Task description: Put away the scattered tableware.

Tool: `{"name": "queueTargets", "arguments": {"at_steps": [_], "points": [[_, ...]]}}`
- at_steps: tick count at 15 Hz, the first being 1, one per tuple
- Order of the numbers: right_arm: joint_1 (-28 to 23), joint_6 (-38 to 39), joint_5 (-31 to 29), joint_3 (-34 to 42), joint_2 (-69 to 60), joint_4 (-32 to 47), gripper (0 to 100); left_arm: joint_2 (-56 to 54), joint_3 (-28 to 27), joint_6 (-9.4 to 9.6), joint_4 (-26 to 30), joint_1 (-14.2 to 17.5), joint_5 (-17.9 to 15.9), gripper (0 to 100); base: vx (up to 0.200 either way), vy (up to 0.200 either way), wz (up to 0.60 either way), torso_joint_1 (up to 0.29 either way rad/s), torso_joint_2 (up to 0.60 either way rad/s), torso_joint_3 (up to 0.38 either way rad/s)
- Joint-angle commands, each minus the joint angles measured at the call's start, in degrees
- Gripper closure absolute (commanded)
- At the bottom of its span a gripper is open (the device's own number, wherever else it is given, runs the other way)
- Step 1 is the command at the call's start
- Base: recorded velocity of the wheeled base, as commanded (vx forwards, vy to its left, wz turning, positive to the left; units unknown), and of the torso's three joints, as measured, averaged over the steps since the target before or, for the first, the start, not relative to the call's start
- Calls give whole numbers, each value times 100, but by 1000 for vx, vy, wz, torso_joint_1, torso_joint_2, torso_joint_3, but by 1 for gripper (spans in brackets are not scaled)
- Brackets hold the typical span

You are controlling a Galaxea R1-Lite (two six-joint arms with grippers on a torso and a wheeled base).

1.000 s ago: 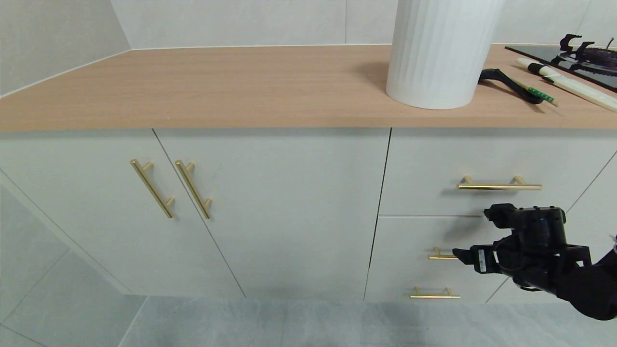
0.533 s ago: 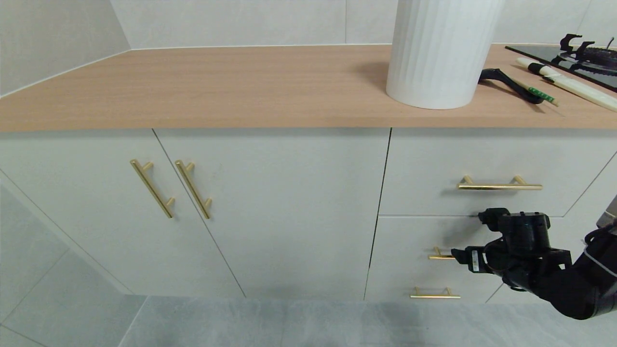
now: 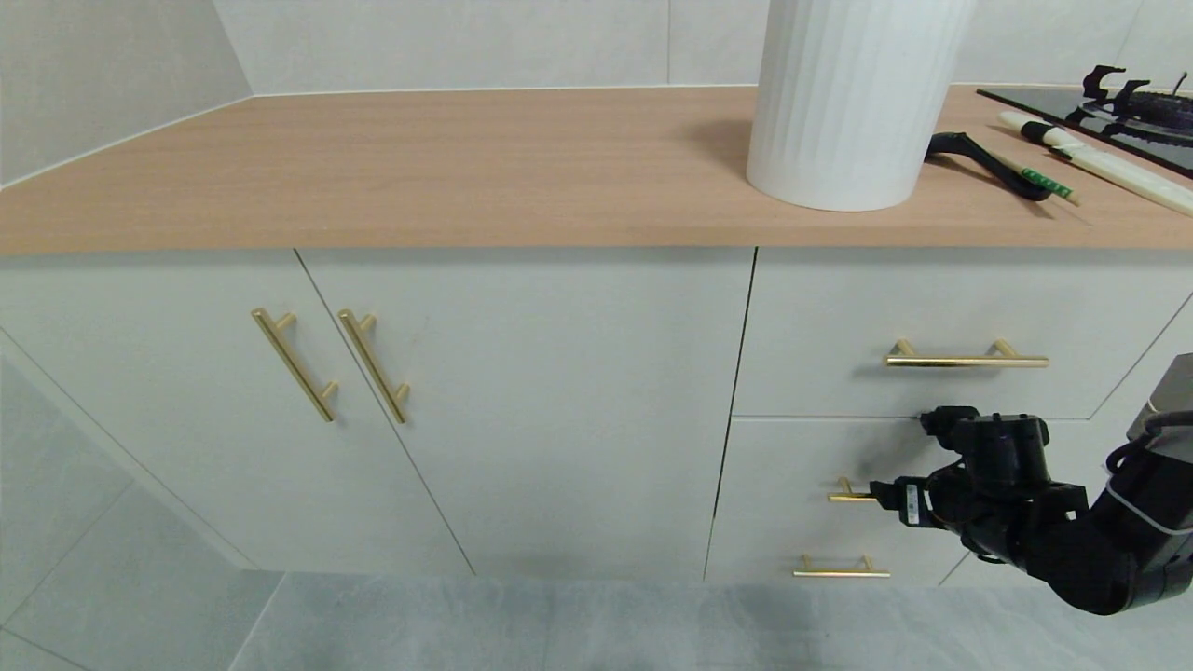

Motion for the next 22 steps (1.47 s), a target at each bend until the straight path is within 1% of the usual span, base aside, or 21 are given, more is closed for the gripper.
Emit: {"name": "queueTargets", "arguments": {"at_steps": [1, 5, 8, 9, 11, 12, 13, 14, 15, 16, 17, 19, 22], "points": [[4, -8, 3, 10, 26, 18, 0, 9, 1, -2, 0, 2, 3, 0, 0, 0, 0, 0, 0, 0], [4, -34, -6, 62, 9, 53, 0, 9, 1, -2, 0, 2, 3, 0, 0, 0, 0, 0, 0, 0], [-5, -51, 3, 106, -141, 264, 0, 9, 1, -2, 0, 2, 3, 0, 0, 0, 0, 0, 0, 0], [-5, -87, 11, 177, -308, 440, 0, 9, 1, -2, 0, 2, 3, 0, 0, 0, 0, 0, 0, 0], [4, -412, 126, 335, -1125, 1152, 0, 9, 1, -2, 0, 2, 3, 0, 0, 0, 0, 0, 0, 0], [39, -465, 266, 335, -1687, 1697, 0, 9, 1, -2, 0, 2, 3, 0, 0, 0, 0, 0, 0, 0], [74, -500, 477, 282, -2311, 2391, 0, 9, 1, -2, 0, 2, 3, 0, 0, 0, 0, 0, 0, 0], [197, -552, 714, 106, -3015, 3244, 0, 9, 1, 7, 0, 2, 3, 0, 0, 0, 0, 0, 0, 0], [267, -552, 864, -140, -3577, 4035, 0, 9, 1, -2, 0, 2, 3, 0, 0, 0, 0, 0, 0, 0], [311, -544, 943, -386, -4034, 4624, 0, 9, 1, -2, 0, 2, 3, 0, 0, 0, 0, 0, 0, 0], [346, -517, 961, -500, -4263, 4720, 0, 9, 1, -2, 0, 2, 3, 0, 0, 0, 0, 0, 0, 0], [346, -429, 934, -509, -4289, 4448, 0, 9, 1, -2, 0, 2, 3, 0, 0, 0, 0, 0, 0, 0], [346, -183, 873, -192, -3665, 3147, 0, 9, 1, -2, 0, 2, 3, 0, 0, 0, 0, 0, 0, 0]]}}
